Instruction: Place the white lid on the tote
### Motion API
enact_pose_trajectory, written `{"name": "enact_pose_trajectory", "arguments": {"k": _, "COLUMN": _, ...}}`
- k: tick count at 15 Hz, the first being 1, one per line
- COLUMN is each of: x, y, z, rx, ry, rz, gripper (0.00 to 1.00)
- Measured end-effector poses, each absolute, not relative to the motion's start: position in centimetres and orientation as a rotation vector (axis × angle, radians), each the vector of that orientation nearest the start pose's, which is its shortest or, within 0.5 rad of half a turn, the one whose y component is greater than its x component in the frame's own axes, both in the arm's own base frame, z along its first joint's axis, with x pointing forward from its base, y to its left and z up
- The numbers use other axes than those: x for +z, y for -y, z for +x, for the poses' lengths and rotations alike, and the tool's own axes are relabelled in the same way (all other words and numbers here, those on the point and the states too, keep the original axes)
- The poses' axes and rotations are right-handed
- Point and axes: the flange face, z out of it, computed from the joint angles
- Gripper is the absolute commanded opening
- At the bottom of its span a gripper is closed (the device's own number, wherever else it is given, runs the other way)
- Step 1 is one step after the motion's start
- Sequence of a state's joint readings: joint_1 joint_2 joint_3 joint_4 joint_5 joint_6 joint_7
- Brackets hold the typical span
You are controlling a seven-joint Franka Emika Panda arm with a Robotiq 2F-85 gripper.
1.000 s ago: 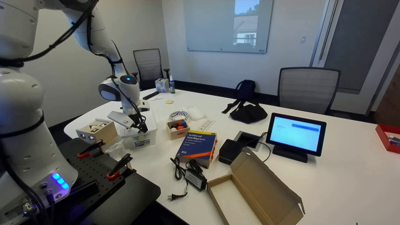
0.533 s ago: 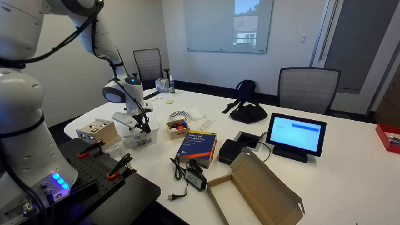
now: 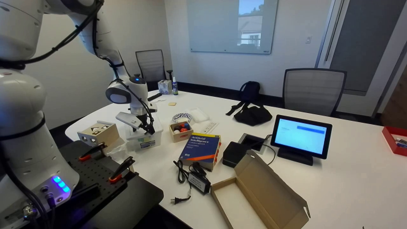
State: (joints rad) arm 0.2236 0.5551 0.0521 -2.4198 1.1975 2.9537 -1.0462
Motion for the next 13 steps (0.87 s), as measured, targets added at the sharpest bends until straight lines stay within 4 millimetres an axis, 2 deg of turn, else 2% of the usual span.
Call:
{"name": "enact_pose_trajectory", "arguments": {"k": 4, "x": 10.1, "y": -5.3, "z": 43.2, "rx": -0.095, "ry": 0.176, "rz": -2.885, "gripper": 1.0}}
{"name": "enact_pose_trajectory", "arguments": {"k": 13, "x": 20.5, "y": -4.0, "z": 43.9, "rx": -0.208, "ry": 0.264, "rz": -2.887, "gripper": 1.0}}
